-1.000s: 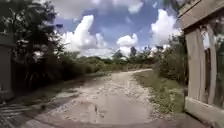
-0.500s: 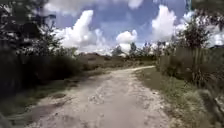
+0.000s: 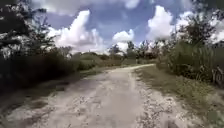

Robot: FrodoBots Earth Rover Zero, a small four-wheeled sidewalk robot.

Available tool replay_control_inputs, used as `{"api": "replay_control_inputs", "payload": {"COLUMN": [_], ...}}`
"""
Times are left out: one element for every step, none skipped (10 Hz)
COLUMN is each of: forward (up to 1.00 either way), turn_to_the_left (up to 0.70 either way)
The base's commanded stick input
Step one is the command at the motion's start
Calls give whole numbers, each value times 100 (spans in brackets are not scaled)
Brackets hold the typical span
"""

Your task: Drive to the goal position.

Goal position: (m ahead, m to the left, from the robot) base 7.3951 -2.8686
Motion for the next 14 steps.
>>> {"api": "replay_control_inputs", "payload": {"forward": [100, 100, 100, 100, 100, 100, 100, 100, 100, 100, 100, 100, 100, 100], "turn_to_the_left": [0, 0, 0, 0, 0, 0, 0, 0, 0, 0, -18, -27, -8, 0]}}
